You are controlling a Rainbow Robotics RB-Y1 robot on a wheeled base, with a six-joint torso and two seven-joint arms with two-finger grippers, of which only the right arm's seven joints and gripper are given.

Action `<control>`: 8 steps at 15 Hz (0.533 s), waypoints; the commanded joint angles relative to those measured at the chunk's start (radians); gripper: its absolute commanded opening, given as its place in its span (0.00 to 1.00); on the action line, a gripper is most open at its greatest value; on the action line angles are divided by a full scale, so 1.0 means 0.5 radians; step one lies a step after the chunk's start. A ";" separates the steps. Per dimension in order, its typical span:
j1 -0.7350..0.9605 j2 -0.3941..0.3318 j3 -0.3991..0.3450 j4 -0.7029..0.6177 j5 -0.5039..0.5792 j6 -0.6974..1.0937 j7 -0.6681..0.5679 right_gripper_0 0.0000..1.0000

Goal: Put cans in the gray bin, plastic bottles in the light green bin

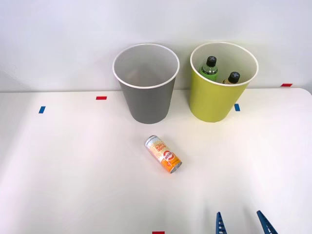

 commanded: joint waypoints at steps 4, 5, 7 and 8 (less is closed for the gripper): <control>0.000 0.000 0.000 0.000 0.000 0.000 0.000 1.00; 0.000 0.000 0.000 0.000 0.000 0.000 0.000 1.00; 0.000 0.000 0.000 0.000 0.000 0.000 0.000 1.00; 0.000 0.000 0.000 0.000 0.000 0.000 0.000 1.00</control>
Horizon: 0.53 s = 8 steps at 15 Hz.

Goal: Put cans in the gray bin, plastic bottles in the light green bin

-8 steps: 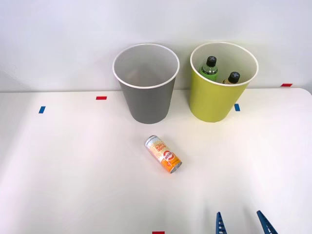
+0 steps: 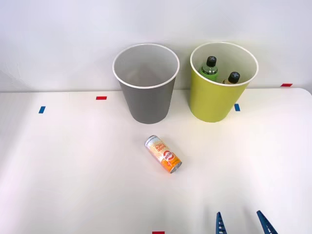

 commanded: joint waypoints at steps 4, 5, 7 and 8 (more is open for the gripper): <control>0.000 0.000 0.000 0.000 0.000 0.000 0.000 1.00; 0.000 0.000 0.000 0.000 0.000 0.000 0.000 1.00; 0.000 0.000 0.000 0.000 0.000 0.000 0.000 1.00; 0.000 0.000 0.000 0.000 0.000 0.000 0.000 1.00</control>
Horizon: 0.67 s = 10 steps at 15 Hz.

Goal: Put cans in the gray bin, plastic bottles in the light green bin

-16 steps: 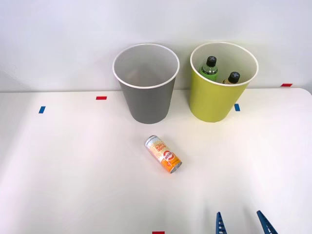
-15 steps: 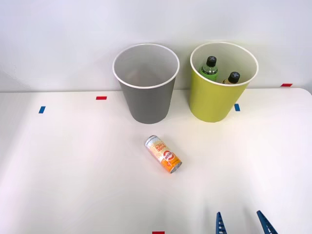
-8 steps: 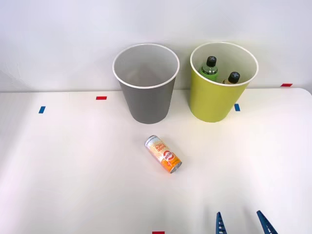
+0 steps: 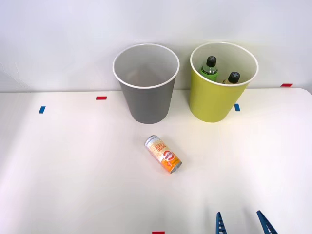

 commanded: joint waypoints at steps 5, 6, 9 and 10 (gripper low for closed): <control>0.000 0.000 0.000 0.000 0.000 0.000 0.000 1.00; 0.000 0.000 0.000 0.000 0.000 0.000 0.000 1.00; 0.000 0.000 0.000 0.000 0.000 0.000 0.000 1.00; 0.000 0.000 0.000 0.000 0.000 0.000 0.000 1.00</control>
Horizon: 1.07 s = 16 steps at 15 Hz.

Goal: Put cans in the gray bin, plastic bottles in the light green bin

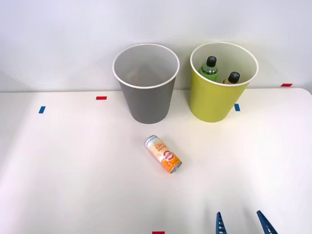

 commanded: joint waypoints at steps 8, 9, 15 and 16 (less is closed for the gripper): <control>0.000 0.000 0.000 0.000 0.000 0.000 0.000 1.00; 0.000 0.000 0.000 0.000 0.000 0.000 0.000 1.00; -0.249 -0.049 -0.012 0.227 -0.018 -0.092 0.012 1.00; -0.258 -0.107 0.009 0.150 -0.018 -0.114 0.028 1.00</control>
